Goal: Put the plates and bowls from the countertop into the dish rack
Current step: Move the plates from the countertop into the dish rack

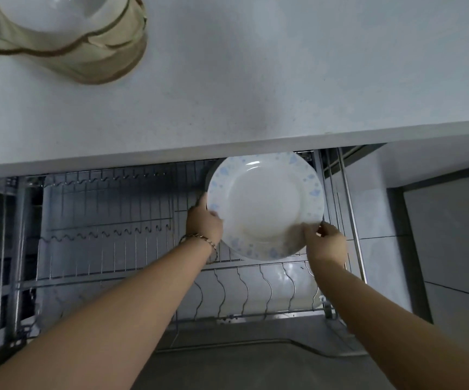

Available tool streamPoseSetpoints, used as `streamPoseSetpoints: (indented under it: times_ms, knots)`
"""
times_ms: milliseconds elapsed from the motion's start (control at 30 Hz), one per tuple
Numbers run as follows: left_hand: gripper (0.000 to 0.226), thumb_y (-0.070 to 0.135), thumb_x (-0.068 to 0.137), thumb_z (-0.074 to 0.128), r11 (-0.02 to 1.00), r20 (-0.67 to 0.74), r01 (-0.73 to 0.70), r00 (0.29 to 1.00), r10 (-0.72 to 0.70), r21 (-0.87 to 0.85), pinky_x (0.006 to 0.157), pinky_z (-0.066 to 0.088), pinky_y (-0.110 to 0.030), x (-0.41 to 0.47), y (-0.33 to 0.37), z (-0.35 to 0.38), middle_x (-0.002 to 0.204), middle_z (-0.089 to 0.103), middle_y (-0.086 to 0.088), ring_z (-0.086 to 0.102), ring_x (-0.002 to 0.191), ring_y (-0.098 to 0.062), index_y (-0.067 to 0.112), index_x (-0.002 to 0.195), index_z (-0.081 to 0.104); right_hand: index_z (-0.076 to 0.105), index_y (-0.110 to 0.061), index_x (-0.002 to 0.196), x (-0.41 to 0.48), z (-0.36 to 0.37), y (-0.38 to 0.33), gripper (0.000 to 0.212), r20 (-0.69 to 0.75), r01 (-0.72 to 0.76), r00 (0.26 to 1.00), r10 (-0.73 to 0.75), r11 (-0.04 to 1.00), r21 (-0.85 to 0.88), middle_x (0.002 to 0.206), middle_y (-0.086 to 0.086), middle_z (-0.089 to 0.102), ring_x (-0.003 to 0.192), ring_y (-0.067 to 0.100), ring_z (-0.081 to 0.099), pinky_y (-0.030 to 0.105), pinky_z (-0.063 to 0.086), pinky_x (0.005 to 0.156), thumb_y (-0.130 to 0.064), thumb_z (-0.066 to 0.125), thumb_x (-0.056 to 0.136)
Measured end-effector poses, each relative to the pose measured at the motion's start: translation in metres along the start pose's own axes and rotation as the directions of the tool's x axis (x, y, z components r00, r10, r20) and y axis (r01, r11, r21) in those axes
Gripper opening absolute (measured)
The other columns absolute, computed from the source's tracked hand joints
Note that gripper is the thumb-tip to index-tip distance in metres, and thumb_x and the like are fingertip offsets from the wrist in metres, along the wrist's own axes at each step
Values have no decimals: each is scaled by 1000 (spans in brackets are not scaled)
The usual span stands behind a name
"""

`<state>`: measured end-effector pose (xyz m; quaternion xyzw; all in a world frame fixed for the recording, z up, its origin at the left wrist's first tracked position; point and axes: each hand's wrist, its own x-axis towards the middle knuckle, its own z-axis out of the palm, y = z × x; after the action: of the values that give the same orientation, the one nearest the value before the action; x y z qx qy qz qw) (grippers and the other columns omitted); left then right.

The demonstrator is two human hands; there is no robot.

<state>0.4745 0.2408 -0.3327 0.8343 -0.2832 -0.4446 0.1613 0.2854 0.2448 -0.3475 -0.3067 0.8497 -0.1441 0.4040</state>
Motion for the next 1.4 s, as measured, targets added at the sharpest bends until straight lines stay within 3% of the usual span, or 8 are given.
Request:
streamPoseSetpoints:
  times_ms: [233, 433, 533, 600, 867, 1033, 1233, 1400]
  knots:
    - [70, 10, 56, 46, 811, 179, 292, 956, -233, -507, 93, 47, -61, 20, -30, 33, 127, 57, -15, 58, 112, -38, 19, 125, 44, 54, 6, 114, 0, 13, -2, 31, 87, -119, 989, 117, 993, 19, 113, 26, 61, 83, 25, 46, 27, 34, 71, -8, 35, 95]
    - [66, 7, 84, 56, 967, 251, 252, 939, -236, -36, 84, 47, -36, -15, -3, 7, 128, 53, -17, 44, 97, -20, 5, 144, 27, 55, 0, 116, -7, -5, -8, 33, 235, -74, 965, 116, 981, -179, 94, 17, 60, 73, 29, 54, 26, 37, 63, -21, 37, 97]
    - [22, 6, 90, 47, 968, 353, 134, 913, -204, 212, 54, 39, -20, -40, 14, -8, 82, 54, -5, 49, 78, -18, 2, 109, 57, 59, 0, 91, -17, -30, -18, 20, 426, -27, 889, 166, 949, -313, 79, 14, 57, 67, 25, 54, 37, 48, 67, -15, 45, 92]
    - [21, 4, 89, 43, 942, 379, 6, 915, -140, 335, 43, 31, -17, -62, 35, -16, 65, 44, -2, 44, 60, -14, 8, 70, 51, 63, 9, 94, -24, -58, -33, 23, 507, 43, 856, 100, 964, -262, 80, 15, 57, 68, 23, 54, 28, 46, 60, -7, 48, 89]
    - [17, 7, 85, 43, 855, 409, -395, 879, 245, 336, 63, 38, -26, -150, 193, -18, 77, 54, -13, 51, 73, -19, 13, 78, 57, 57, 1, 120, -38, -240, -125, 31, 541, 243, 829, -142, 963, -120, 109, 23, 66, 74, 16, 57, 22, 41, 61, -10, 46, 93]
    - [29, 8, 88, 44, 859, 267, -393, 911, 314, 329, 76, 51, -33, -193, 290, 11, 108, 68, -23, 66, 97, -33, -5, 102, 66, 60, 11, 115, 6, -351, -166, 33, 473, 411, 834, -283, 892, -191, 88, 14, 59, 71, 21, 55, 19, 38, 51, -5, 44, 91]
    - [26, 9, 90, 42, 900, 153, -398, 915, 374, 176, 69, 39, -26, -231, 397, 51, 109, 68, -22, 64, 97, -30, -2, 101, 62, 63, 11, 110, 67, -457, -216, 33, 378, 541, 819, -432, 799, -260, 106, 23, 68, 96, 34, 65, 24, 40, 56, -7, 44, 90]
    - [16, 4, 89, 42, 895, 135, -403, 914, 382, 190, 52, 38, -20, -239, 448, 60, 105, 69, -23, 59, 82, -23, 9, 89, 57, 62, 8, 112, 94, -494, -253, 30, 382, 529, 822, -421, 814, -241, 95, 18, 66, 81, 25, 58, 21, 39, 53, -7, 45, 91]
